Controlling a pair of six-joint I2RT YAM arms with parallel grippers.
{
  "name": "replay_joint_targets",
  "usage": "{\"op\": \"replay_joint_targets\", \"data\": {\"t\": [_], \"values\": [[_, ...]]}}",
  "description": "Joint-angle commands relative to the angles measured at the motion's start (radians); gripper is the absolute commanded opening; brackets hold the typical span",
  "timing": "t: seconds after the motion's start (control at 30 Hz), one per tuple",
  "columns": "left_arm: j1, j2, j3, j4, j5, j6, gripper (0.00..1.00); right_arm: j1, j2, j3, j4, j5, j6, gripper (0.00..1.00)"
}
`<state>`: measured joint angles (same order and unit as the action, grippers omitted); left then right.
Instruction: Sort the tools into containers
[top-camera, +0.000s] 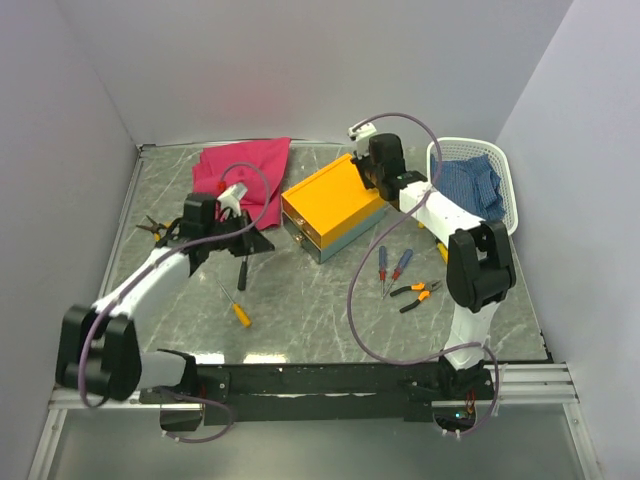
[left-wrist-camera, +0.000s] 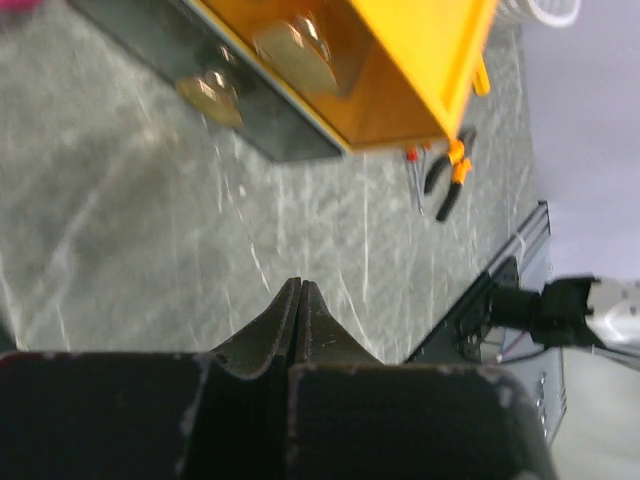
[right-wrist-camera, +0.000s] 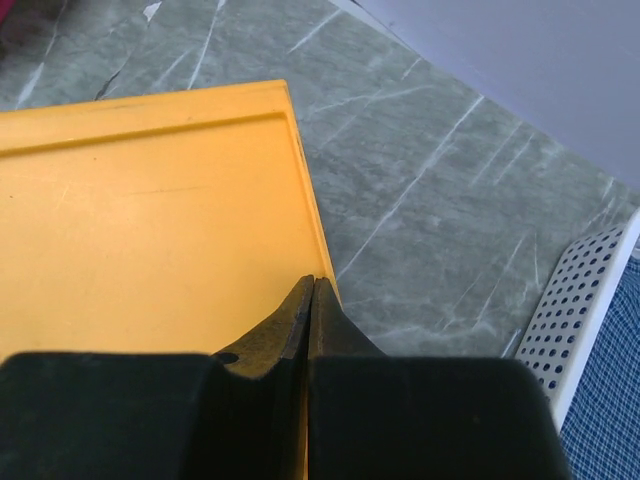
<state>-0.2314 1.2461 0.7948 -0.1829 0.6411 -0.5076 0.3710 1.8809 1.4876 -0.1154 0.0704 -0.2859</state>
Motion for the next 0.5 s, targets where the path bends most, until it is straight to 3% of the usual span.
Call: {"op": "replay_joint_targets", "data": {"t": [0.0,0.1,0.2,0.37,0.47], "values": [[-0.028,0.163,0.168,0.145,-0.043,-0.023,0.01,0.006,-0.061,-0.137,-0.101,0.019,0.007,0.00],[-0.040,0.258,0.249,0.157,-0.049,-0.016,0.06,0.002,-0.115,-0.219,-0.104,0.029,0.010,0.00],[-0.045,0.321,0.316,0.132,-0.066,-0.019,0.17,0.000,-0.157,-0.277,-0.133,0.025,0.039,0.00],[-0.045,0.357,0.353,0.128,-0.067,-0.023,0.28,0.011,-0.239,-0.361,-0.150,-0.033,0.102,0.00],[-0.046,0.392,0.363,0.145,-0.069,-0.017,0.28,0.040,-0.269,-0.375,-0.162,-0.046,0.114,0.00]]}}
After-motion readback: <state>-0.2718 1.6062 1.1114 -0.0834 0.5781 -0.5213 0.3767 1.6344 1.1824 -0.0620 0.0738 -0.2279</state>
